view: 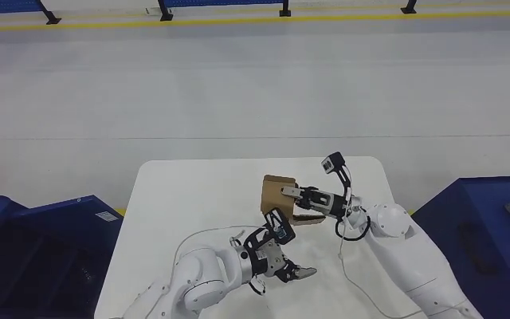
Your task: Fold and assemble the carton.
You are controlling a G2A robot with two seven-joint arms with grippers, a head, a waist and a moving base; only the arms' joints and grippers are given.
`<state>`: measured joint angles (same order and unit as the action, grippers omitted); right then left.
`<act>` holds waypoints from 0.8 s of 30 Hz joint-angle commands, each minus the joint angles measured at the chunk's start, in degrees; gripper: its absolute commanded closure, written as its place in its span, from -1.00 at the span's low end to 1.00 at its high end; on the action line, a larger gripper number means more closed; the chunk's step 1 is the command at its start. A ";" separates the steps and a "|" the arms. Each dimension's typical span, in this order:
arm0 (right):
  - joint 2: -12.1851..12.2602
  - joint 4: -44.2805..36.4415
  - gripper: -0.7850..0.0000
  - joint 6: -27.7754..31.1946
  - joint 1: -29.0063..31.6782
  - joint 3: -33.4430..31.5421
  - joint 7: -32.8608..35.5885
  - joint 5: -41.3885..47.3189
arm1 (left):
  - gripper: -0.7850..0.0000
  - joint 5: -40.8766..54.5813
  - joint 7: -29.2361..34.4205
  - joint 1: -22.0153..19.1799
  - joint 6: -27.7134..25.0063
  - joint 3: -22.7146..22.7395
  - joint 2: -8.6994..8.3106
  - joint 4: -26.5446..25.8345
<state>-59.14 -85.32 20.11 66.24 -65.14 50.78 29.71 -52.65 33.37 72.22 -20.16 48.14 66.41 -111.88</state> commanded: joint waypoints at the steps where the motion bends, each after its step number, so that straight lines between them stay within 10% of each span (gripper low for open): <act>1: 0.04 0.55 1.00 -0.12 0.04 -0.66 0.38 0.72 | -1.00 -0.11 -0.18 0.51 0.11 0.68 -0.15 -0.13; 24: -0.51 0.79 1.00 -3.40 -0.25 0.35 3.41 1.70 | -1.00 0.41 0.06 3.28 -1.27 2.41 -0.74 -0.89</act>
<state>-59.65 -84.53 16.71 65.99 -64.79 54.18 31.41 -52.28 33.39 75.43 -21.43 50.51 65.69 -112.76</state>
